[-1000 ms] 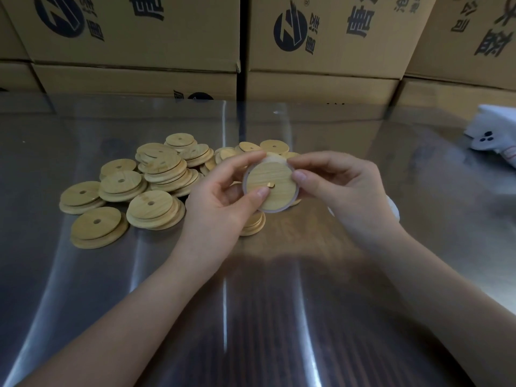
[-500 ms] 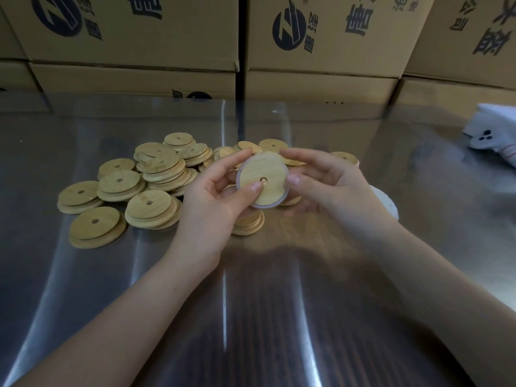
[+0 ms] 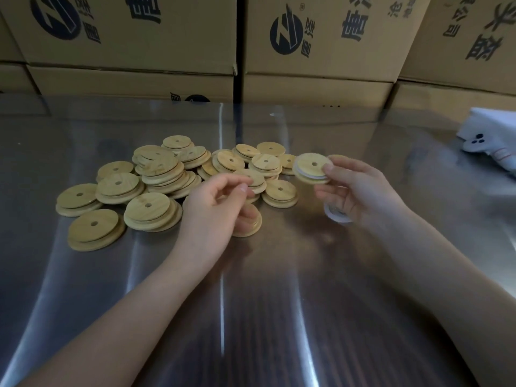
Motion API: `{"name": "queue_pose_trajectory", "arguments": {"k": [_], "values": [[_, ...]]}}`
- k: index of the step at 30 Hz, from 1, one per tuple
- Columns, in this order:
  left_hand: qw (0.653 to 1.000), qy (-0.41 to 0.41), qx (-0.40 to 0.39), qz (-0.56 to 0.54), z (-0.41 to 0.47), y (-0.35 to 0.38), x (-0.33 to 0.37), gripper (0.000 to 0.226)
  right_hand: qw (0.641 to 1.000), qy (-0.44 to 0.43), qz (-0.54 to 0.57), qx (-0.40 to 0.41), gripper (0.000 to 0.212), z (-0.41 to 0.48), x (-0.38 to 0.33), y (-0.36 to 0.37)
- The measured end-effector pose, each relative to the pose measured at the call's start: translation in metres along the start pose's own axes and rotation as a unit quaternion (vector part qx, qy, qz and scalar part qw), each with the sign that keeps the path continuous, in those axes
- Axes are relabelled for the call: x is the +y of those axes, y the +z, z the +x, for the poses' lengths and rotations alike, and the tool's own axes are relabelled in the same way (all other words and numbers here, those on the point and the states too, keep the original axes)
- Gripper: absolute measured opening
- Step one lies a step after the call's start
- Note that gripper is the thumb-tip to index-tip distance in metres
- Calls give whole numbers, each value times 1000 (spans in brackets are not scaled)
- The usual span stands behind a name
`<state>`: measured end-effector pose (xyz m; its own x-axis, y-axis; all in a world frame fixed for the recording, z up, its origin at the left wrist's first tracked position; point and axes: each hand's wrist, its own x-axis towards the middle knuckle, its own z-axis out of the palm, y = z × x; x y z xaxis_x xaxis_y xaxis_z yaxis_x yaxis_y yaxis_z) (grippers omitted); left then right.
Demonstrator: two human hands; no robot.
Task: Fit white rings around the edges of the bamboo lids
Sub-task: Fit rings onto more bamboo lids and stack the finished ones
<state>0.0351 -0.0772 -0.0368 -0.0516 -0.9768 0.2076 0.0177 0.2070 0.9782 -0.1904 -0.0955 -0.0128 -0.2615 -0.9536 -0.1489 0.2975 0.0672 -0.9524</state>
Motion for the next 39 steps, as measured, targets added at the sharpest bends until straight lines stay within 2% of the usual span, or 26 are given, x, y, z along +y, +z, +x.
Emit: {"name": "queue_pose_trajectory", "arguments": {"k": [5, 8, 12, 15, 16, 18, 22, 25, 28, 32, 36, 39], "values": [[990, 55, -31, 129, -1, 1, -5, 25, 997, -3, -31, 69, 27, 20, -1, -11], [977, 76, -51, 191, -2, 2, -7, 21, 990, 10, -110, 91, 29, 33, -6, -10], [965, 95, -80, 231, -3, 1, -7, 23, 966, 74, -224, 103, 32, 50, -15, -2], [960, 99, -92, 244, -2, 0, -9, 21, 950, 111, -274, 99, 9, 58, -26, 3], [959, 100, -95, 247, -2, -1, -10, 20, 946, 117, -283, 102, 9, 60, -28, 3], [957, 101, -101, 252, -2, -1, -11, 19, 943, 126, -288, 109, 21, 65, -33, 0], [956, 99, -108, 255, -2, -1, -13, 17, 942, 148, -271, 133, 25, 72, -38, -4], [955, 100, -109, 257, -1, -1, -14, 16, 948, 129, -237, 170, 25, 72, -39, -4], [953, 103, -110, 263, -1, -1, -14, 16, 955, 102, -220, 169, 24, 69, -37, -4], [953, 105, -110, 264, -1, 0, -13, 15, 963, 92, -189, 168, 9, 70, -33, -5], [951, 103, -111, 268, -1, -2, -13, 16, 962, 75, -212, 153, 39, 69, -28, -4], [949, 103, -115, 275, -1, -2, -12, 15, 959, 47, -244, 134, 38, 63, -22, 1]]}}
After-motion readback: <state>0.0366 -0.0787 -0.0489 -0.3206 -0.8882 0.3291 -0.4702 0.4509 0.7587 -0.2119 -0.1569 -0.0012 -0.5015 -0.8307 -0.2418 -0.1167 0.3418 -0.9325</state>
